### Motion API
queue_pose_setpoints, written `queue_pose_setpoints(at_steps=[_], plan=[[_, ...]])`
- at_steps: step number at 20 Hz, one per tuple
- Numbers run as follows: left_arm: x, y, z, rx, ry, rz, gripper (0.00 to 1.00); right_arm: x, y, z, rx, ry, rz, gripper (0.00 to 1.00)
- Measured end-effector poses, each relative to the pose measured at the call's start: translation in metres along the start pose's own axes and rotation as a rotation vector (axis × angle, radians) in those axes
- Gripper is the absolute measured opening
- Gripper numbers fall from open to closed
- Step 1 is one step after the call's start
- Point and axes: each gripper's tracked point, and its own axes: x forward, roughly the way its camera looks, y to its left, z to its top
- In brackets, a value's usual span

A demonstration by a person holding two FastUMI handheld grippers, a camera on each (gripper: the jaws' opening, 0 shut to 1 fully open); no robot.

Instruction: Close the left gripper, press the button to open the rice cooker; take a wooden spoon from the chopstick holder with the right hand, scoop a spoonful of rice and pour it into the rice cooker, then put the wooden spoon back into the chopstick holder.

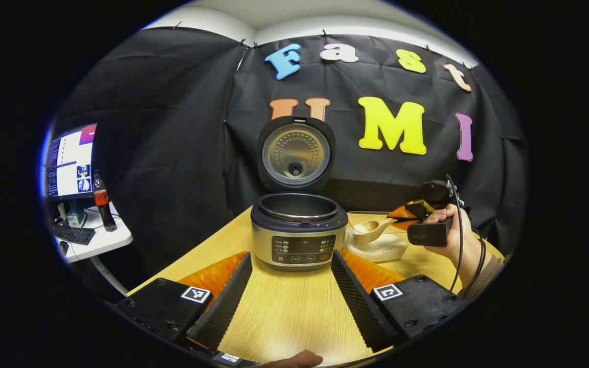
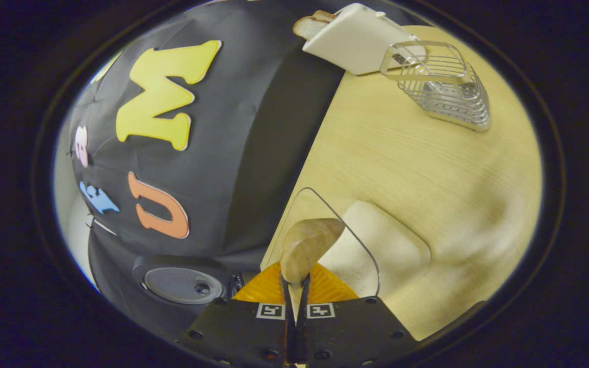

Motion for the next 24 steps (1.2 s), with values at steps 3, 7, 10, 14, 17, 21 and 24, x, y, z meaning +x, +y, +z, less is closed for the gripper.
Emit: queue_pose_setpoints(at_steps=[3,7,10,14,17,21,24], plan=[[-0.001,0.002,0.002,0.004,-0.01,0.002,0.99,-0.005,-0.005,0.008,0.041,-0.019,0.007,0.01],[-0.002,0.002,0.003,0.003,-0.013,-0.002,0.99,-0.015,0.001,0.017,0.144,-0.023,0.05,0.01],[-0.001,0.002,0.002,0.006,-0.013,-0.006,0.99,-0.026,0.016,0.02,0.166,-0.024,0.09,0.01],[-0.001,0.012,0.001,0.004,-0.006,0.01,1.0,-0.043,0.048,0.016,0.218,-0.005,0.16,0.01],[0.003,0.02,0.002,-0.001,-0.018,0.021,0.99,-0.046,0.074,0.006,0.195,0.006,0.191,0.01],[0.006,0.03,-0.004,0.006,0.001,0.044,1.0,-0.046,0.104,-0.013,0.173,0.037,0.213,0.0],[0.005,0.032,-0.004,0.017,0.0,0.048,1.0,-0.044,0.12,-0.026,0.117,0.028,0.204,0.0]])
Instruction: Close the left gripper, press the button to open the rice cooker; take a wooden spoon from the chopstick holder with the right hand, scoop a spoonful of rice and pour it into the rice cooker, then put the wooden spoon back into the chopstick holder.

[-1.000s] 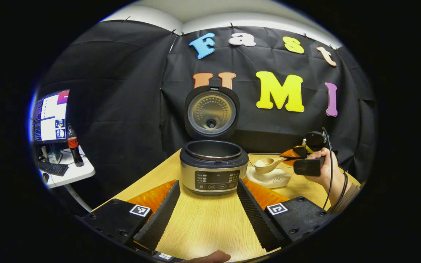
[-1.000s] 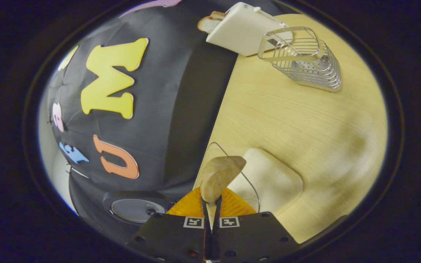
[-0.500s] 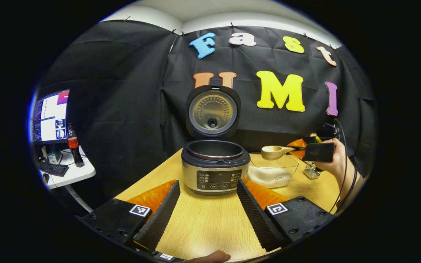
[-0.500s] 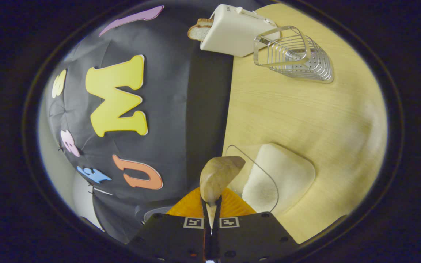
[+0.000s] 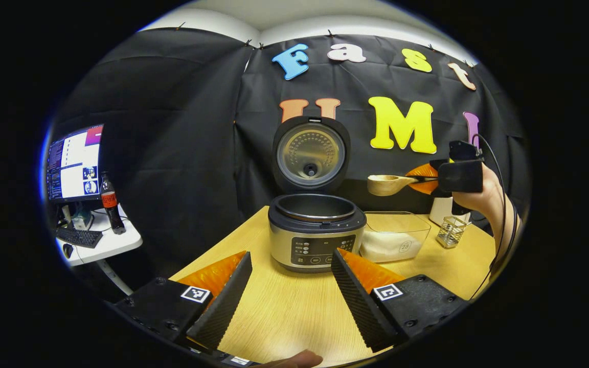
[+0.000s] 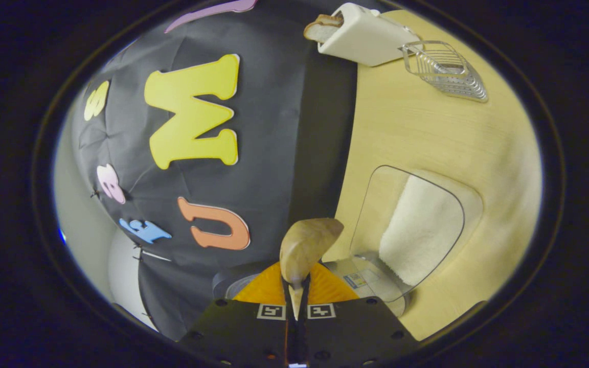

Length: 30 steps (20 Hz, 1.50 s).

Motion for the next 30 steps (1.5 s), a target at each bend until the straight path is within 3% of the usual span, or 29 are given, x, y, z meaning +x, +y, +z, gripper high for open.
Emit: queue_pose_setpoints(at_steps=[5,16,25,26,27,30], plan=[[-0.005,0.0,0.007,0.0,-0.021,-0.008,0.99,0.018,0.018,-0.027,-0.076,-0.01,-0.023,0.01],[-0.01,0.033,0.014,-0.001,-0.044,0.044,1.0,0.072,0.045,-0.117,-0.429,-0.007,-0.136,0.01],[-0.016,0.04,0.021,-0.01,-0.065,0.057,1.0,0.094,0.044,-0.143,-0.713,-0.036,-0.218,0.0],[-0.016,0.041,0.021,-0.007,-0.07,0.057,0.95,0.096,0.044,-0.145,-0.741,-0.038,-0.222,0.0],[-0.017,0.042,0.022,-0.005,-0.073,0.057,0.99,0.097,0.044,-0.146,-0.764,-0.038,-0.224,0.0],[-0.017,0.044,0.021,-0.011,-0.066,0.063,0.99,0.1,0.045,-0.148,-0.82,-0.048,-0.236,0.0]])
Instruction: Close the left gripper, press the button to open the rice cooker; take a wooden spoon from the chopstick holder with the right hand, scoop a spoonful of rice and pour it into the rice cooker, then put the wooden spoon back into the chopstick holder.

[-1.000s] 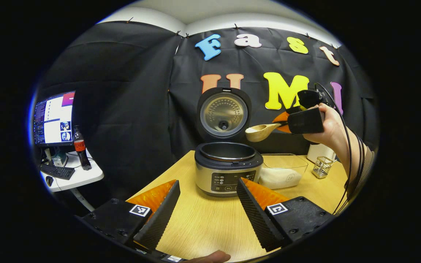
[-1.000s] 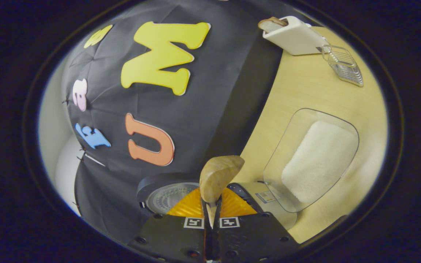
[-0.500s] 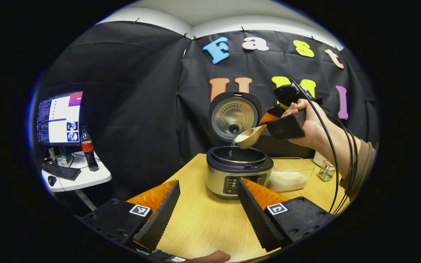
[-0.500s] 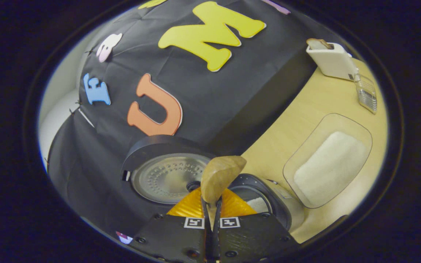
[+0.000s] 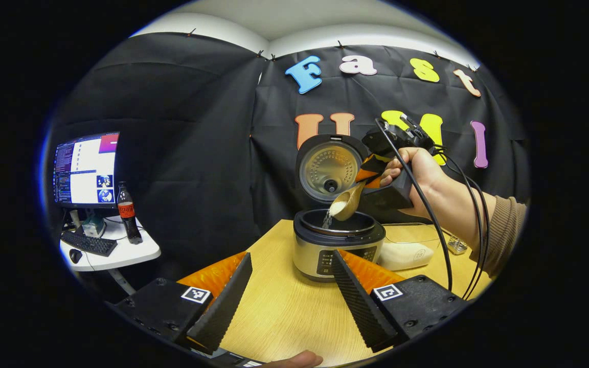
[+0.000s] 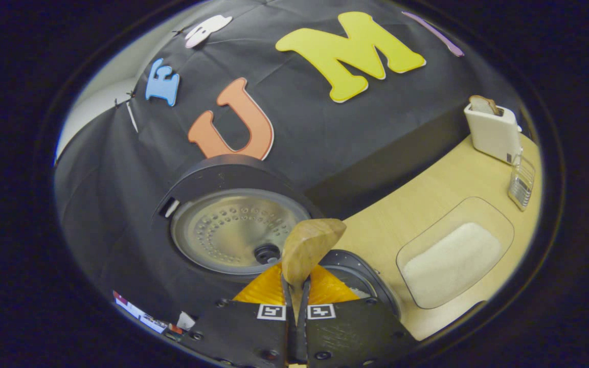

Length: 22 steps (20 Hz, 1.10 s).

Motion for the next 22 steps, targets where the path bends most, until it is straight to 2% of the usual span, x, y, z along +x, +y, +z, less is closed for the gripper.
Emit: queue_pose_setpoints(at_steps=[3,4,5,8,11,18,22], plan=[[0.001,0.0,-0.003,-0.001,0.007,0.0,0.99,0.002,0.002,0.005,-0.095,-0.031,-0.018,0.02],[0.002,0.001,-0.004,0.001,0.008,0.001,0.99,0.002,0.003,0.007,-0.13,-0.046,-0.024,0.0],[0.002,0.0,-0.004,0.003,0.01,0.003,0.99,0.001,0.003,0.01,-0.165,-0.058,-0.036,0.02],[0.002,0.001,-0.005,0.004,0.013,0.004,0.99,0.003,0.0,0.022,-0.25,-0.114,-0.081,0.01],[0.002,0.001,-0.005,-0.001,0.01,-0.003,0.99,0.003,0.005,0.031,-0.343,-0.169,-0.083,0.0],[0.001,-0.001,-0.004,-0.002,0.011,-0.007,0.99,-0.008,0.039,0.037,-0.697,-0.308,-0.067,0.01],[-0.002,-0.001,0.001,-0.004,-0.003,-0.012,0.99,-0.011,0.063,0.018,-0.943,-0.329,-0.029,0.03]])
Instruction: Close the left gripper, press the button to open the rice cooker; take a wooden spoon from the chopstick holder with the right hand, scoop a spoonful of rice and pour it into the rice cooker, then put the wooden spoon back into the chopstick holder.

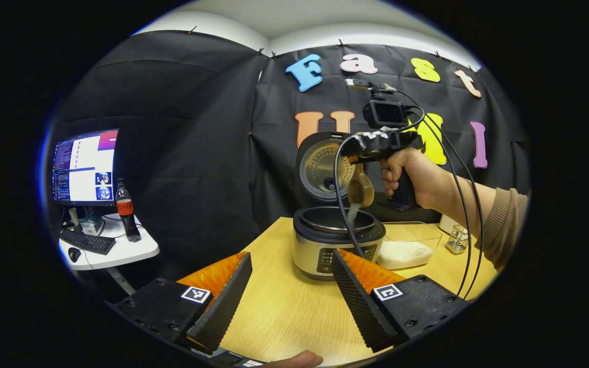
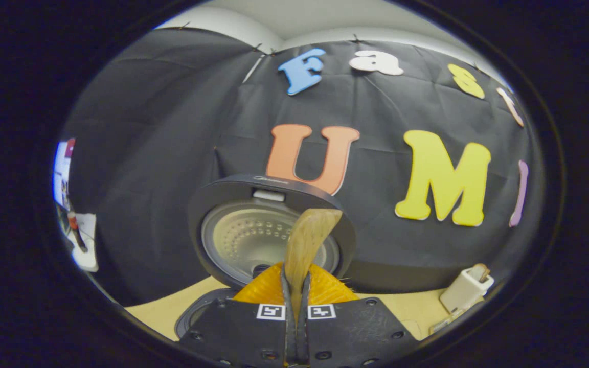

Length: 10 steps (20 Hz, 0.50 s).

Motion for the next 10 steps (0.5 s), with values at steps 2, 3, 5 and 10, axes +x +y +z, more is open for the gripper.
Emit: queue_pose_setpoints(at_steps=[2,3,5,10], plan=[[-0.001,-0.001,-0.001,0.013,0.001,0.002,0.99,-0.002,0.006,0.008,-0.146,-0.063,-0.029,0.01],[0.0,0.001,-0.003,0.021,0.01,0.014,0.99,-0.004,0.008,0.011,-0.219,-0.085,-0.044,0.01],[0.002,-0.002,-0.004,0.036,0.019,0.015,0.99,-0.013,0.011,0.02,-0.284,-0.114,-0.041,0.01],[0.004,0.0,-0.011,0.031,0.04,0.019,0.99,-0.026,-0.009,0.03,-0.321,-0.157,-0.084,0.01]])
